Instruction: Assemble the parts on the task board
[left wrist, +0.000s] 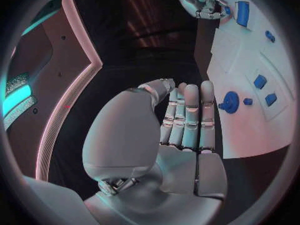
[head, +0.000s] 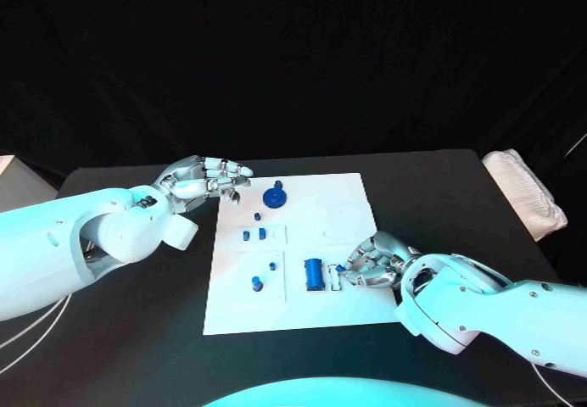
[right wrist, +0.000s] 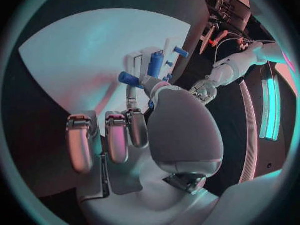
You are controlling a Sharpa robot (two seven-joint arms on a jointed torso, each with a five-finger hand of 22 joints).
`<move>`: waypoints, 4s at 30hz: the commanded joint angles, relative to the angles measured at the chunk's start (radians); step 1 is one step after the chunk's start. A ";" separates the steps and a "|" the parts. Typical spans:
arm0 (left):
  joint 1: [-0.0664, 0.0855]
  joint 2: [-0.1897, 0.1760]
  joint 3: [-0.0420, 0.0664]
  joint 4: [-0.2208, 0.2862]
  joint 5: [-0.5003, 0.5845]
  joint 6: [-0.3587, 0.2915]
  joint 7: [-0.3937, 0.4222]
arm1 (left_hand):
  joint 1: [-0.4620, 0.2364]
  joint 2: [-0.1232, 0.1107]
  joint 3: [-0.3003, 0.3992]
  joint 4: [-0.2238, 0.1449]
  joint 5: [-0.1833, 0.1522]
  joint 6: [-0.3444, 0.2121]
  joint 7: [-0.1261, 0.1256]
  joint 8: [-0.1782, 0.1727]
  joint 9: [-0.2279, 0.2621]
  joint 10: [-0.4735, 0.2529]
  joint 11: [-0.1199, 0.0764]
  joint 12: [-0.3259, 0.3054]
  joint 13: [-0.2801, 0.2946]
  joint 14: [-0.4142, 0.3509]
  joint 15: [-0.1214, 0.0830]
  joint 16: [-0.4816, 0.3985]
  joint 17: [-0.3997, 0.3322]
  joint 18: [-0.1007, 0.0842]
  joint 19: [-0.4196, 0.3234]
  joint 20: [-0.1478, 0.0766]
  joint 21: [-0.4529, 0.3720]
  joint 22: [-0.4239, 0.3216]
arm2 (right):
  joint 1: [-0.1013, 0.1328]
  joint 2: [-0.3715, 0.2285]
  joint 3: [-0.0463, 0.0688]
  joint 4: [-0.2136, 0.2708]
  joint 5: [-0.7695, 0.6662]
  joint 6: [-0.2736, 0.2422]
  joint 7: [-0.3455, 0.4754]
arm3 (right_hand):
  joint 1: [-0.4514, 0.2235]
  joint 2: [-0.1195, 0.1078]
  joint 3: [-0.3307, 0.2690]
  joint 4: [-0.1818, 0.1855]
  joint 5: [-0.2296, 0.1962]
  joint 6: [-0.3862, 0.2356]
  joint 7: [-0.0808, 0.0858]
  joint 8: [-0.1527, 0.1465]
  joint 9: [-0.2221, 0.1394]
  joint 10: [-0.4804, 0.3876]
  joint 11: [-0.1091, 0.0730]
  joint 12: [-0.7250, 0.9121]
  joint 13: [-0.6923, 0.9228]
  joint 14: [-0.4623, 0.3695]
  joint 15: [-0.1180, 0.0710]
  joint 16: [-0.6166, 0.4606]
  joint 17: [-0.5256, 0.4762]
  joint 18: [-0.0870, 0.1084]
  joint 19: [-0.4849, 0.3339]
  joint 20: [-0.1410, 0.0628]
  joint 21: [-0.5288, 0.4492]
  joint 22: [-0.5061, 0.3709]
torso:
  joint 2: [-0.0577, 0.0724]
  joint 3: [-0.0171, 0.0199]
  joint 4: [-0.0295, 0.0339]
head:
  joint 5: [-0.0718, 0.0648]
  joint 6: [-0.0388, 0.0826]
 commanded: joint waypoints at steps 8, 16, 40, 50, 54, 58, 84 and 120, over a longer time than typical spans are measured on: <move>0.000 0.001 0.001 0.004 -0.007 0.018 0.005 | -0.002 0.006 -0.001 0.002 0.002 -0.004 0.001 0.003 0.002 -0.010 0.000 0.006 -0.001 -0.003 0.005 -0.005 0.001 0.014 0.004 0.003 -0.004 -0.001 | -0.012 0.051 0.000 -0.045 0.084 -0.038 0.013 | -0.031 -0.002 -0.008 0.007 -0.005 0.002 0.005 0.007 0.001 0.034 -0.003 0.003 0.164 0.106 -0.005 0.006 0.263 -0.007 0.105 -0.003 0.002 0.263 | 0.001 0.0010 -0.0009 | 0.000 0.000; 0.001 -0.001 0.001 0.005 -0.008 0.016 0.003 | -0.002 0.006 -0.001 0.002 0.002 -0.005 0.001 0.004 0.001 -0.010 0.000 0.008 -0.002 -0.004 0.005 -0.005 0.002 0.014 0.004 0.003 -0.004 -0.001 | -0.014 0.065 0.000 -0.068 0.071 -0.046 0.009 | -0.047 0.000 -0.012 0.012 -0.005 0.003 0.005 0.009 0.003 0.036 -0.004 0.007 0.167 0.106 -0.005 0.006 0.263 -0.007 0.105 -0.003 0.002 0.263 | 0.000 0.0009 -0.0004 | 0.002 -0.003; 0.001 -0.003 0.001 0.002 -0.010 0.021 -0.004 | -0.003 0.006 -0.001 0.003 0.002 -0.006 0.002 0.005 0.001 -0.012 0.001 0.008 -0.002 -0.005 0.006 -0.006 0.001 0.014 0.003 0.003 -0.005 -0.001 | -0.015 0.063 -0.001 -0.058 0.070 0.032 0.007 | -0.121 -0.017 -0.052 0.034 -0.005 0.019 -0.005 0.034 0.021 0.039 -0.011 0.008 0.169 0.106 -0.011 0.006 0.263 -0.007 0.105 -0.007 0.002 0.263 | -0.001 0.0012 -0.0007 | 0.007 -0.008; 0.001 -0.003 0.001 0.000 -0.010 0.022 -0.006 | -0.004 0.006 -0.001 0.004 0.002 -0.006 0.002 0.005 0.001 -0.013 0.001 0.008 -0.003 -0.006 0.006 -0.006 0.002 0.013 0.003 0.003 -0.005 -0.002 | -0.017 0.055 -0.001 -0.044 0.067 0.018 0.010 | -0.119 -0.010 -0.050 0.034 -0.003 0.020 -0.007 0.037 0.023 0.039 -0.013 0.007 0.169 0.106 -0.012 0.006 0.263 -0.007 0.105 -0.008 0.002 0.263 | -0.001 0.0009 -0.0011 | 0.009 -0.009; 0.001 -0.002 0.001 -0.002 -0.010 0.023 -0.008 | -0.005 0.006 -0.001 0.004 0.002 -0.006 0.002 0.005 0.001 -0.013 0.001 0.008 -0.003 -0.006 0.006 -0.007 0.002 0.013 0.003 0.003 -0.006 -0.002 | -0.018 0.054 -0.001 -0.041 0.067 0.012 0.012 | -0.126 -0.009 -0.054 0.038 -0.004 0.019 -0.006 0.038 0.024 0.039 -0.012 0.007 0.169 0.106 -0.012 0.006 0.263 -0.007 0.105 -0.008 0.002 0.263 | 0.000 0.0013 -0.0006 | 0.006 -0.008; 0.001 -0.002 0.001 -0.006 -0.009 0.021 -0.009 | -0.006 0.007 -0.001 0.005 0.002 -0.007 0.002 0.005 0.001 -0.013 0.002 0.008 -0.003 -0.006 0.006 -0.007 0.002 0.013 0.002 0.004 -0.006 -0.002 | -0.018 0.053 -0.001 -0.042 0.067 0.004 0.016 | -0.150 -0.009 -0.071 0.055 -0.004 0.016 -0.005 0.040 0.026 0.039 -0.011 0.006 0.169 0.106 -0.011 0.006 0.263 -0.007 0.105 -0.009 0.002 0.263 | 0.000 0.0009 -0.0011 | 0.003 -0.003; 0.001 0.000 0.001 -0.012 -0.011 0.020 -0.014 | -0.009 0.007 -0.001 0.008 0.002 -0.008 0.003 0.005 0.001 -0.016 0.002 0.007 -0.004 -0.007 0.007 -0.008 0.001 0.013 0.001 0.004 -0.007 -0.003 | -0.019 0.030 -0.001 -0.040 0.085 0.088 0.057 | -0.102 -0.025 -0.181 0.048 -0.004 -0.001 -0.004 0.052 0.038 0.036 -0.011 -0.002 0.168 0.106 -0.011 0.006 0.263 -0.007 0.105 -0.009 0.002 0.263 | 0.000 0.0011 -0.0014 | 0.002 -0.003; 0.000 0.003 0.000 -0.019 -0.009 0.025 -0.023 | -0.011 0.008 0.000 0.010 0.003 -0.009 0.003 0.005 0.001 -0.018 0.003 0.008 -0.005 -0.009 0.008 -0.008 0.002 0.013 0.001 0.005 -0.009 -0.003 | -0.020 0.042 0.000 -0.102 0.117 0.113 0.107 | -0.053 0.018 -0.262 0.084 -0.004 -0.003 -0.003 0.054 0.037 0.037 -0.010 0.000 0.172 0.106 -0.010 0.006 0.263 -0.007 0.105 -0.008 0.002 0.263 | -0.001 0.0005 0.0004 | -0.005 -0.003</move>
